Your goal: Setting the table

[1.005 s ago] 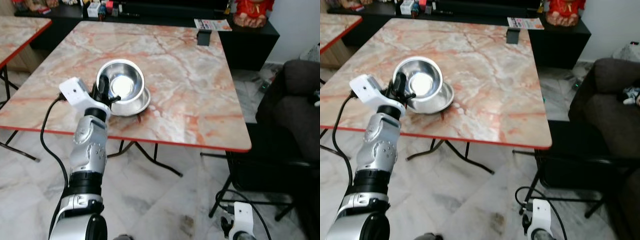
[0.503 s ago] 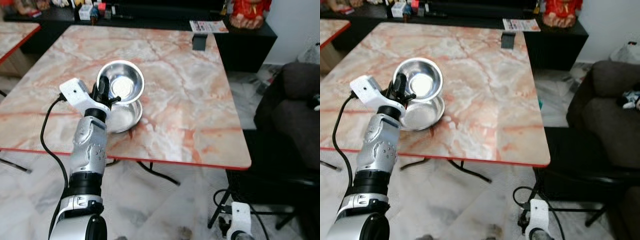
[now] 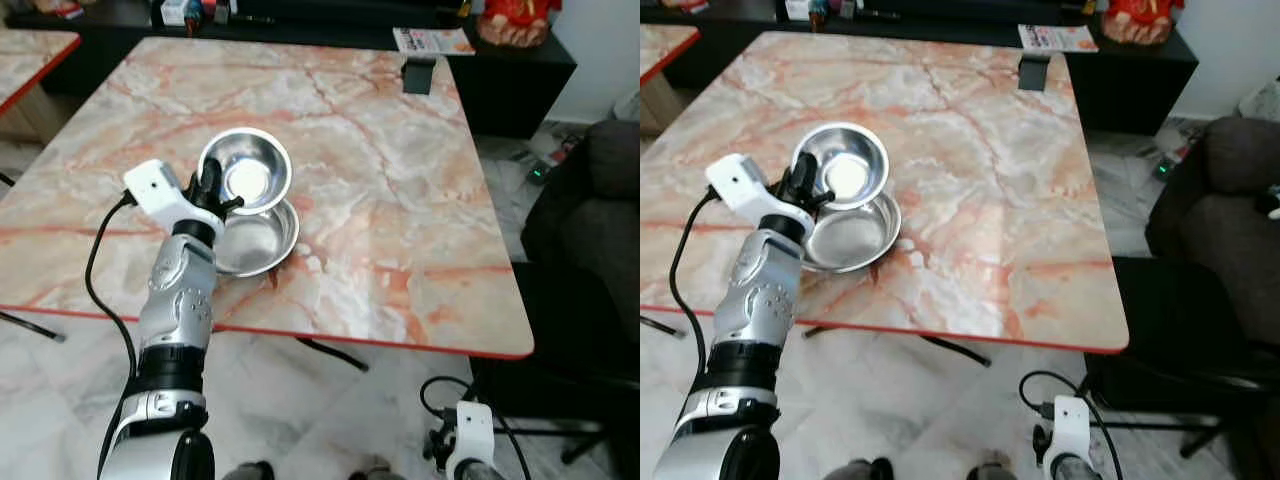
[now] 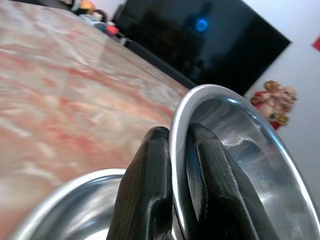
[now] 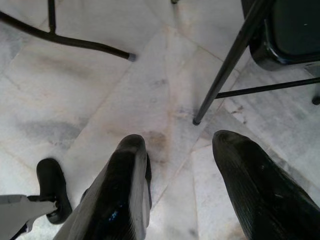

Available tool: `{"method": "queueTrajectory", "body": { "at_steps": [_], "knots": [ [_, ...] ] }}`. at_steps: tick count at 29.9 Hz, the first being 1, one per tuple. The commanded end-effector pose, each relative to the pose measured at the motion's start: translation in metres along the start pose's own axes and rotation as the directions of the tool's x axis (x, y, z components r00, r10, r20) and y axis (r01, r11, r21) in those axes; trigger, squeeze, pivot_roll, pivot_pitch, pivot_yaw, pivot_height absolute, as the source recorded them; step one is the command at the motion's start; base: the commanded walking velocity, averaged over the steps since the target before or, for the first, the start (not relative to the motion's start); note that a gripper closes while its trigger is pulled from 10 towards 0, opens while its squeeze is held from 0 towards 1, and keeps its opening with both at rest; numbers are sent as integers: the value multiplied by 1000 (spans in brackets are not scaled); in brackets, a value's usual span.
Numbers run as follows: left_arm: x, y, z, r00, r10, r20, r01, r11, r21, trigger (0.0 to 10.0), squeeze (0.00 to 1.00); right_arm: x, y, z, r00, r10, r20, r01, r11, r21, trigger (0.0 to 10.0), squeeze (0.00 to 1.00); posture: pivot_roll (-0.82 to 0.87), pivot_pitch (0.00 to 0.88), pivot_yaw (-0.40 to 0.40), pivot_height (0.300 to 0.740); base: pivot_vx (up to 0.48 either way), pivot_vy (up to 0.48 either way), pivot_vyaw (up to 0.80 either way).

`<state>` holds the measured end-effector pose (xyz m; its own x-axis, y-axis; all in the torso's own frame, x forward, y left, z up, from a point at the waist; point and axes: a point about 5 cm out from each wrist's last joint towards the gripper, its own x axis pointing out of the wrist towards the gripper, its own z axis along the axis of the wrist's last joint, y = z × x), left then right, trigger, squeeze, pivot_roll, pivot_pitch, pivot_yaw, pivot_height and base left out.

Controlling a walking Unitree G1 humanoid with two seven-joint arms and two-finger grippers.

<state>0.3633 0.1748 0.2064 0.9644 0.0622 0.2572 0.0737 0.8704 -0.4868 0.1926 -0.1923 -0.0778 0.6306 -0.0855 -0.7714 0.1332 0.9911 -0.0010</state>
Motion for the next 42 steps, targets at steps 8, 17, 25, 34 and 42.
{"method": "queueTrajectory", "body": {
  "at_steps": [8, 17, 25, 34, 42],
  "knots": [
    [-1, -2, -21, 987, 34, -155, -32, 999, 13, 10000, 0, -2, -1, -8, 1000, -3, -26, 3, 1000, 0, 10000, 0, 35, 167, -51, 740, 0, 0, 0],
    [9, -18, -34, 972, 57, -229, -62, 998, -12, 10000, 0, -2, 0, -8, 1000, -1, -24, 1, 1000, 3, 10000, 0, 27, 164, -47, 740, 0, 0, 0],
    [15, -24, -36, 966, 43, -257, -48, 999, -13, 10000, 0, -2, -1, -8, 1000, -3, -25, 3, 1000, 6, 10000, 0, 31, 164, -46, 740, 0, 0, 0],
    [18, -25, -41, 951, 78, -300, -69, 997, 43, 10000, 0, -2, 0, -8, 1000, -2, -24, 2, 1000, 7, 10000, 0, 30, 164, -45, 740, 0, 0, 0],
    [18, -22, -43, 942, 105, -318, -89, 994, 62, 10000, 0, -2, 0, -9, 1000, -3, -26, 3, 1000, 9, 10000, 0, 29, 170, -44, 740, 0, 0, 0]
  ]
}}
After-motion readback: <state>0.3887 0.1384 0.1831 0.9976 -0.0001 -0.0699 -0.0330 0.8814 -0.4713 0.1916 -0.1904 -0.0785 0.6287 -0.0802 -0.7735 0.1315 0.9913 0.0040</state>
